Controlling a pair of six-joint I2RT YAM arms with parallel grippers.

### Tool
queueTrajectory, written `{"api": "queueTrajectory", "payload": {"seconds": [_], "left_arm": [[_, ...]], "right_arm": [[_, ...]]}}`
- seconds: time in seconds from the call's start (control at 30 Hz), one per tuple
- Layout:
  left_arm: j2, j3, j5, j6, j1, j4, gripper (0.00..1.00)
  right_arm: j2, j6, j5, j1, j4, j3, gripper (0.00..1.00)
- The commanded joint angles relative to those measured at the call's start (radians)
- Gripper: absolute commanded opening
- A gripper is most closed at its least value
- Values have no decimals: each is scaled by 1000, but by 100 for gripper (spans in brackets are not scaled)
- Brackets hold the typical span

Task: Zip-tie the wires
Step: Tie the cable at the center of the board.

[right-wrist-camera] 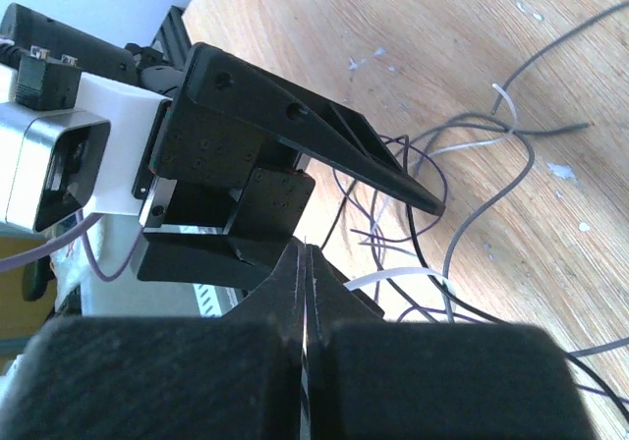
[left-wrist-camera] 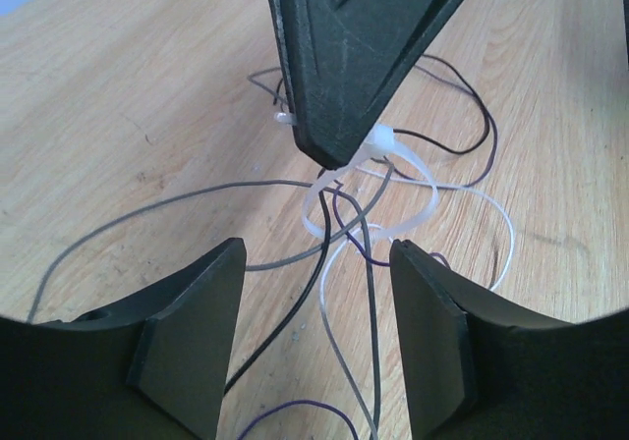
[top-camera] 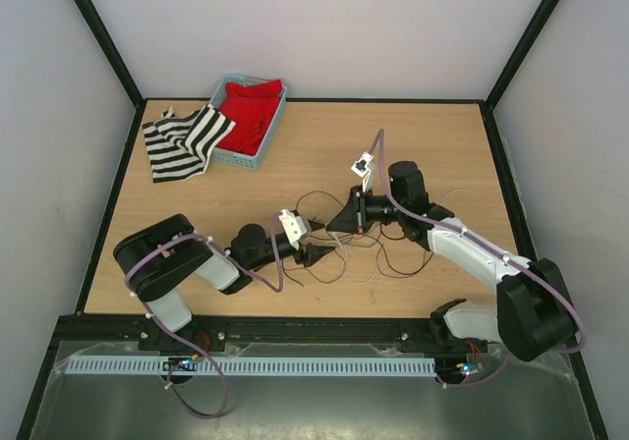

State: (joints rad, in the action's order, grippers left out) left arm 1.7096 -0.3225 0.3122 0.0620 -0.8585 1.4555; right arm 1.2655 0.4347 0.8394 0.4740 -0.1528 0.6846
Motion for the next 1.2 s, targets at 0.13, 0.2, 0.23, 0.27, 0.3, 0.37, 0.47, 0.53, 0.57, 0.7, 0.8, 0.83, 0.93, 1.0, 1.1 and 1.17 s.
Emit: {"api": "queueTrajectory", "payload": {"seconds": [0.13, 0.2, 0.23, 0.27, 0.3, 0.37, 0.47, 0.53, 0.57, 0.7, 0.8, 0.83, 0.93, 1.0, 1.1, 1.17], "left_arm": [[-126, -12, 1, -23, 16, 26, 42], [-142, -15, 1, -25, 16, 26, 42], [-147, -15, 1, -24, 16, 26, 42], [-148, -18, 3, -25, 16, 26, 41], [-146, -20, 8, -25, 17, 26, 41], [-134, -28, 21, -30, 18, 26, 38], [-110, -41, 37, -45, 18, 26, 38], [-103, -48, 53, -53, 18, 26, 37], [-101, -52, 56, -60, 18, 26, 36], [-97, -73, 76, -111, 18, 26, 36], [-100, -83, 77, -143, 18, 26, 35], [-105, -85, 75, -151, 18, 26, 34], [-124, -92, 80, -168, 18, 26, 31], [-134, -91, 84, -177, 18, 26, 28], [-139, -89, 89, -184, 18, 26, 15], [-142, -88, 92, -190, 17, 26, 1]], "right_arm": [[-41, 40, 70, -9, -34, 2, 0], [-44, 41, 68, -8, -35, 1, 0], [-46, 43, 65, -9, -34, 3, 0], [-47, 45, 66, -8, -36, 4, 0], [-47, 46, 66, -9, -35, 6, 0], [-49, 52, 64, -9, -37, 8, 0], [-58, 57, 59, -9, -38, 8, 0], [-69, 59, 53, -9, -39, 5, 0], [-74, 61, 46, -9, -39, 4, 0], [-91, 86, 28, -9, -63, -6, 0], [-92, 107, 23, -9, -85, -10, 0], [-92, 116, 17, -9, -88, -11, 0], [-82, 133, 13, -10, -91, -7, 0], [-80, 137, 7, -10, -97, -7, 0], [-82, 135, -12, -13, -99, -2, 0], [-81, 132, -24, -17, -99, 6, 0]]}}
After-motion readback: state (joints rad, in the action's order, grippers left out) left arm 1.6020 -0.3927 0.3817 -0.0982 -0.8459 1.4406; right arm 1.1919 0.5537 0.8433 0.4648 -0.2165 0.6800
